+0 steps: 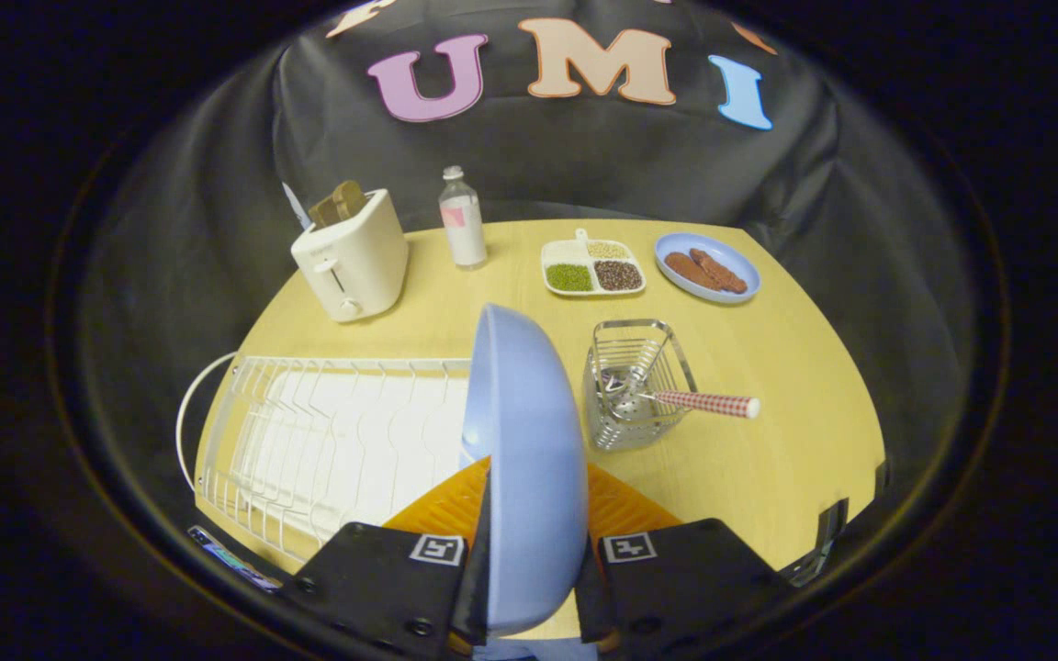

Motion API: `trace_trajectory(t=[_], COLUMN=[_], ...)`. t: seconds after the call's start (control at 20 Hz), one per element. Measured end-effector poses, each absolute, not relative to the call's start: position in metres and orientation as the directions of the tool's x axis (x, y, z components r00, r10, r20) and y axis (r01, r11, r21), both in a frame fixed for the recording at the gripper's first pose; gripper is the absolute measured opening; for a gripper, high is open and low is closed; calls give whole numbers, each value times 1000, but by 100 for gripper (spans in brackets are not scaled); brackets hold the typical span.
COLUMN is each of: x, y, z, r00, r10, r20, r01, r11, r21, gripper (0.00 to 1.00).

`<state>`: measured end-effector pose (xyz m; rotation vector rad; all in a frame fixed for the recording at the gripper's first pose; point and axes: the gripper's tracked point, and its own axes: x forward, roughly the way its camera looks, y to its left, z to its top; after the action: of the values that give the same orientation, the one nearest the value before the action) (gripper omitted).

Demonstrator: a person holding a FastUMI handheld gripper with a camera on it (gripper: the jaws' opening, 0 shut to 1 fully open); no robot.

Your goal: Take the plate from the dish rack, then take the spoon from the basket and place it into the plate.

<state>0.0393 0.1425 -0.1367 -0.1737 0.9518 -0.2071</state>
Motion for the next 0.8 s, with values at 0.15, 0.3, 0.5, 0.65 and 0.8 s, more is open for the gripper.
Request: trace_trajectory(t=[0.15,0.3,0.5,0.65,0.8], x=[43,48,49,51,54], y=[136,140,148,155,159], z=[-129,-115,-103,-97,-89], r00=[548,551,562,564,571], r10=[-306,-336,-398,-431,-431], r20=[-778,-763,-725,-705,-699], r01=[103,99,32,-9,-24], r11=[948,935,886,850,842], r21=[-300,-341,-462,-527,-538], gripper=[38,35,34,34,33])
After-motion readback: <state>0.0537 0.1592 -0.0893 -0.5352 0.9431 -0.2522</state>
